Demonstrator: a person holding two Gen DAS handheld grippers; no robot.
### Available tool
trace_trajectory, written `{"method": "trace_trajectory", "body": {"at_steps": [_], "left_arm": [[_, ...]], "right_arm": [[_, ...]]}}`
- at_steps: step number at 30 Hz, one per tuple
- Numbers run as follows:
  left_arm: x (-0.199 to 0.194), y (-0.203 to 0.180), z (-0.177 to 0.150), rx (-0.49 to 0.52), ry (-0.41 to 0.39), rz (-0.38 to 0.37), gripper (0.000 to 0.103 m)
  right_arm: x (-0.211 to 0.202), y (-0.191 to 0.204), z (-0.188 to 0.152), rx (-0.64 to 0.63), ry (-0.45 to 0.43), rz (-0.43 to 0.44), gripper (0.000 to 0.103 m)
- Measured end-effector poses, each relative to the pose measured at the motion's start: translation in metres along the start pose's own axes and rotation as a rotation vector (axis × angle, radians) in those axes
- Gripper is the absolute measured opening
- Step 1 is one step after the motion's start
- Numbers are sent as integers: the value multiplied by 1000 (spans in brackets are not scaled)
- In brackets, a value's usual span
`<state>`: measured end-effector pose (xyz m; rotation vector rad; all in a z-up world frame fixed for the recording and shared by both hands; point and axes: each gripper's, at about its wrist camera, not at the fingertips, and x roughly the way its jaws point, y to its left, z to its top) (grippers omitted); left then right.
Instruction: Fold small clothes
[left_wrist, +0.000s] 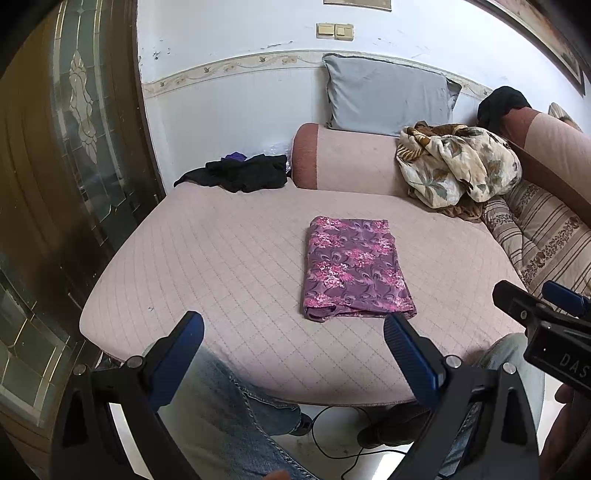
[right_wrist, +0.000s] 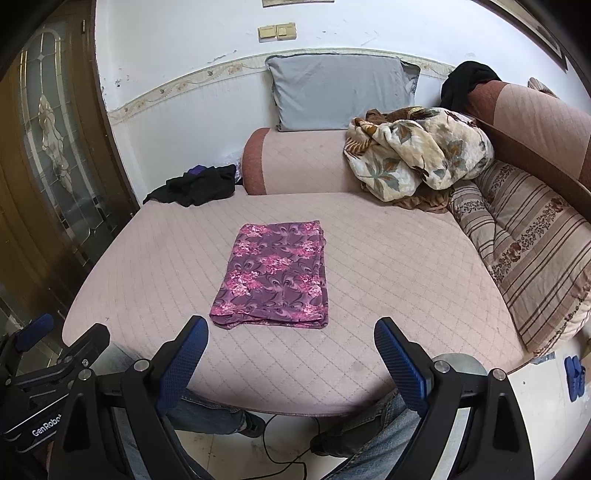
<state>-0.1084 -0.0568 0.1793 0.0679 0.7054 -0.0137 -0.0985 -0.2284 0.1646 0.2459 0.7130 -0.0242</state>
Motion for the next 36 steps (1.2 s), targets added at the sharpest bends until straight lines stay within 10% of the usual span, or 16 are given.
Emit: {"method": "trace_trajectory", "body": {"at_steps": [36], "left_arm": [[21,0,-3,23,66,38,98]], "right_arm": [[10,-13,0,0,16,12,94]]}}
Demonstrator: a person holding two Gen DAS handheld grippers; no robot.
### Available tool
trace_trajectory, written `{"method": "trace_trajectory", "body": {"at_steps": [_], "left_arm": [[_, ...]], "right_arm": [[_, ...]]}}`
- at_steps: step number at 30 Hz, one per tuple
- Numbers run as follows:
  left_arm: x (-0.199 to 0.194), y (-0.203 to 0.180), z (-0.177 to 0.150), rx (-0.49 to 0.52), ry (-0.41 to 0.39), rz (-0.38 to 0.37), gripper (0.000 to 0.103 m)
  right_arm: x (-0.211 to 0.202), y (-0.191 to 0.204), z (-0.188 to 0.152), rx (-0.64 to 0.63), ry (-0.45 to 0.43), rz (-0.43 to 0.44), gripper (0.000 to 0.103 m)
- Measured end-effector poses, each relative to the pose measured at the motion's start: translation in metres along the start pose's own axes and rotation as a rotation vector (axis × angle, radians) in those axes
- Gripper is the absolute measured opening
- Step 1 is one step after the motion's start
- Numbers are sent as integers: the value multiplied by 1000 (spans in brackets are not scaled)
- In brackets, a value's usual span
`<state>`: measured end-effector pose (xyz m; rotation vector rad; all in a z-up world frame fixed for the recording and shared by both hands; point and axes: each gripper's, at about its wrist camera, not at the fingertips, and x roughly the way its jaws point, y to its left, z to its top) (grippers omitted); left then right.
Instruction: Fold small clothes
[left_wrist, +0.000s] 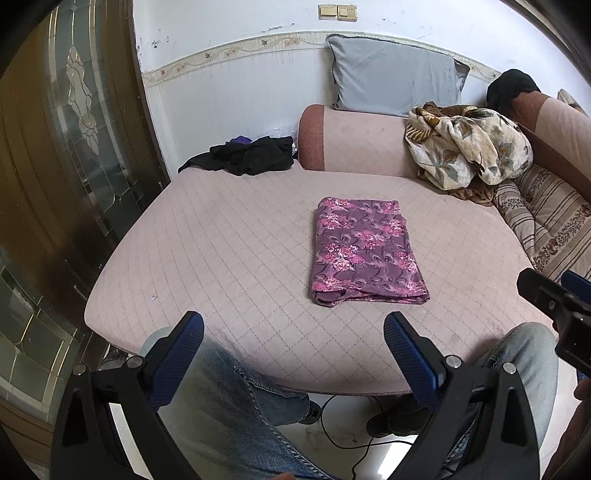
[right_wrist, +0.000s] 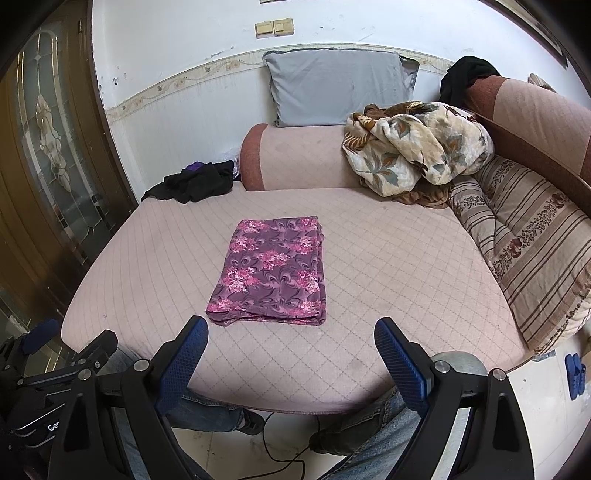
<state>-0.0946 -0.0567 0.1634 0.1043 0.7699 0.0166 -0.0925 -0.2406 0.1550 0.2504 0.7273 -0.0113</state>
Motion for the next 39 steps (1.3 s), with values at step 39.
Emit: {"method": "trace_trajectory", "body": {"at_steps": [39], "left_arm": [[0,1,3,-1,-6,-12,98]], "right_arm": [[11,-12,7,-43,13,19,94]]}}
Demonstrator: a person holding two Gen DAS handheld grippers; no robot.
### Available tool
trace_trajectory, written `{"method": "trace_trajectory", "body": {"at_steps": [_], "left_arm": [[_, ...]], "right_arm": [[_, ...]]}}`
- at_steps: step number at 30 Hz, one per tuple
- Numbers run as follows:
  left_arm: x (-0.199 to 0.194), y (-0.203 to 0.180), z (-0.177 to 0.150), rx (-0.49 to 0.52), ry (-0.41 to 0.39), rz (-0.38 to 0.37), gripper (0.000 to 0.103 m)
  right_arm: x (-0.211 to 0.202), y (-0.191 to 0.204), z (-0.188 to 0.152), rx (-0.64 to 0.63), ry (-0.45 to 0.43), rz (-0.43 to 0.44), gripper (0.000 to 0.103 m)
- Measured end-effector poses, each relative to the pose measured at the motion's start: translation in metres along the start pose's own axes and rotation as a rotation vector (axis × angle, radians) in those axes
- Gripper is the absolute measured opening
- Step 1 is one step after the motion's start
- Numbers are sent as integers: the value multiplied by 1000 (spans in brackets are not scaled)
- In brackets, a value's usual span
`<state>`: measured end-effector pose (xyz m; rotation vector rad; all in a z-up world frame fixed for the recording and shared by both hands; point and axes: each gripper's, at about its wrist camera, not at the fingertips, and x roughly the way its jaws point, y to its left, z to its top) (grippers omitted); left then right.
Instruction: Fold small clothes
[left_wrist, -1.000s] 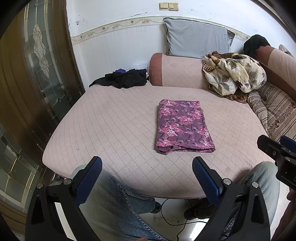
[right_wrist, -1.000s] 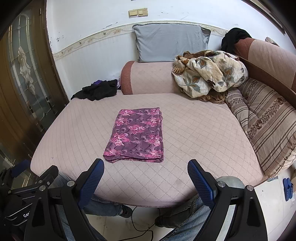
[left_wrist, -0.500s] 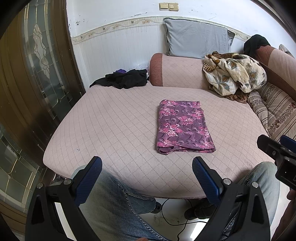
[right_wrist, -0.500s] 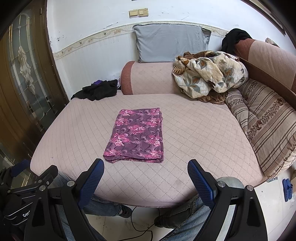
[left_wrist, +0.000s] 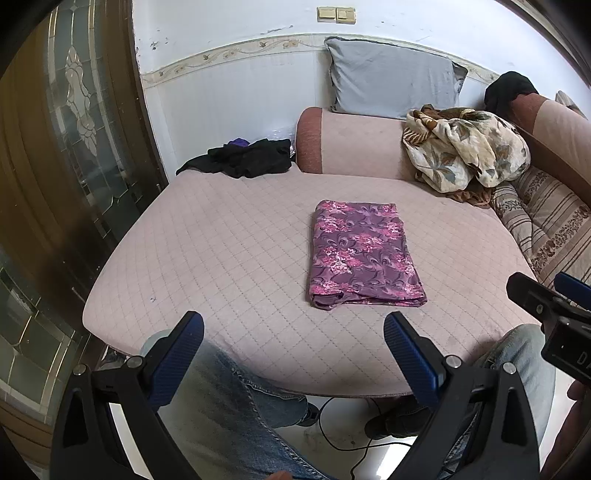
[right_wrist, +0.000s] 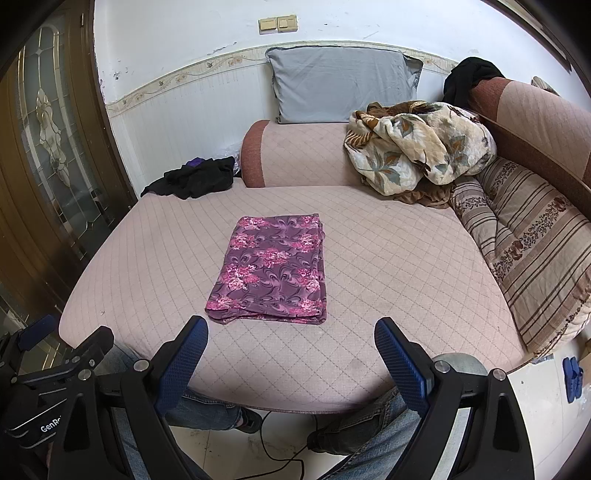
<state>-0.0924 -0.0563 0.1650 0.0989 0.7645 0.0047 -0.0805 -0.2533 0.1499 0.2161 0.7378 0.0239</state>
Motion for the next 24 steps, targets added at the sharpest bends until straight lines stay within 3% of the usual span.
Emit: {"method": "trace_trajectory", "body": {"at_steps": [24], "left_arm": [[0,-4,-2,1,1,1,98]], "right_arm": [[6,-3,0,2,13,3,94]]}}
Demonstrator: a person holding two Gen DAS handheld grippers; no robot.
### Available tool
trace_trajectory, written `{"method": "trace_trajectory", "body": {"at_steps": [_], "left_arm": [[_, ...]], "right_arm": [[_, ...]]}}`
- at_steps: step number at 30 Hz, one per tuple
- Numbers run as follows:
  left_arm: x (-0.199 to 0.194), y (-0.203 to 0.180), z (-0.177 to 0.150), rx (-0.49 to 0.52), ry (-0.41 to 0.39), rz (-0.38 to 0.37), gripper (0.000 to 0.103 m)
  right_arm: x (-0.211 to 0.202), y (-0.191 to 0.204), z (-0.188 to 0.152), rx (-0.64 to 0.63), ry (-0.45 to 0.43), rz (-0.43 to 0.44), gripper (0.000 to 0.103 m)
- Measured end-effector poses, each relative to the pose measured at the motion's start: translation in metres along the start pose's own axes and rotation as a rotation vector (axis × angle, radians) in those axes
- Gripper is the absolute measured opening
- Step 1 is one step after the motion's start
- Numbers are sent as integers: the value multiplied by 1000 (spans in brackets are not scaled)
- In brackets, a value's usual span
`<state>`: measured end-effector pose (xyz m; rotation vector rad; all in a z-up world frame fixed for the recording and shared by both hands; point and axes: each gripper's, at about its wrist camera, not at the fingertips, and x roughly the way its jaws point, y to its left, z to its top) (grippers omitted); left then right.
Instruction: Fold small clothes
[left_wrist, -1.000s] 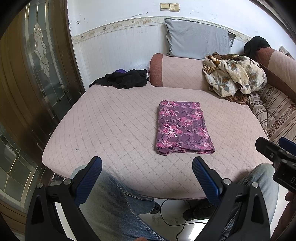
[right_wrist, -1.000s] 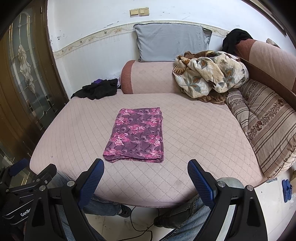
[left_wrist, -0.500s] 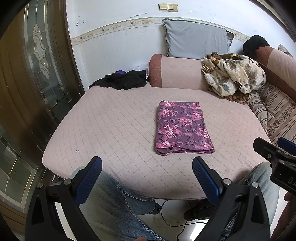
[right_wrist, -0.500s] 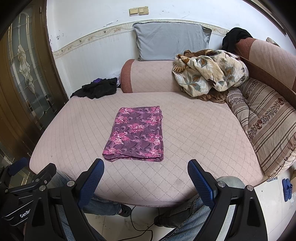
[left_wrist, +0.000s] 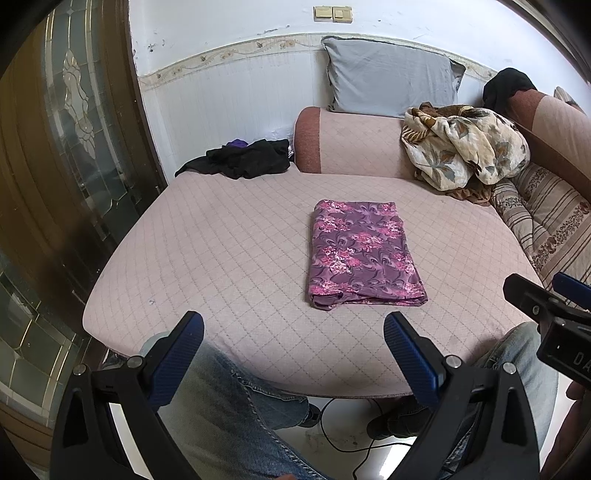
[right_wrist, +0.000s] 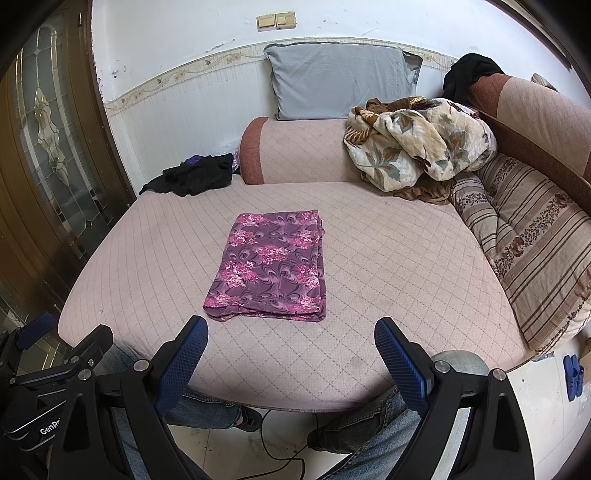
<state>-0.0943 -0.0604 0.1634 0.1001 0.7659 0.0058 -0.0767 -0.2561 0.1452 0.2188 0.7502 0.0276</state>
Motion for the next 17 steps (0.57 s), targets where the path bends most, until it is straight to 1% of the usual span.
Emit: {"method": "trace_trajectory", "body": {"at_steps": [10,13,15,17], "left_arm": [[19,0,6,22,11,-14,98],[27,0,9,27,14,-36,98],[35,0,12,23,23,-65,98],[47,-1,18,20,30,-84,98]], "right_arm": [[19,-5,5,-6,26,5,94],[29,-7,8,-8,35,11,94],[37,-8,11,-11,41,13,94],[46,-10,16,-21,39,24,95]]}}
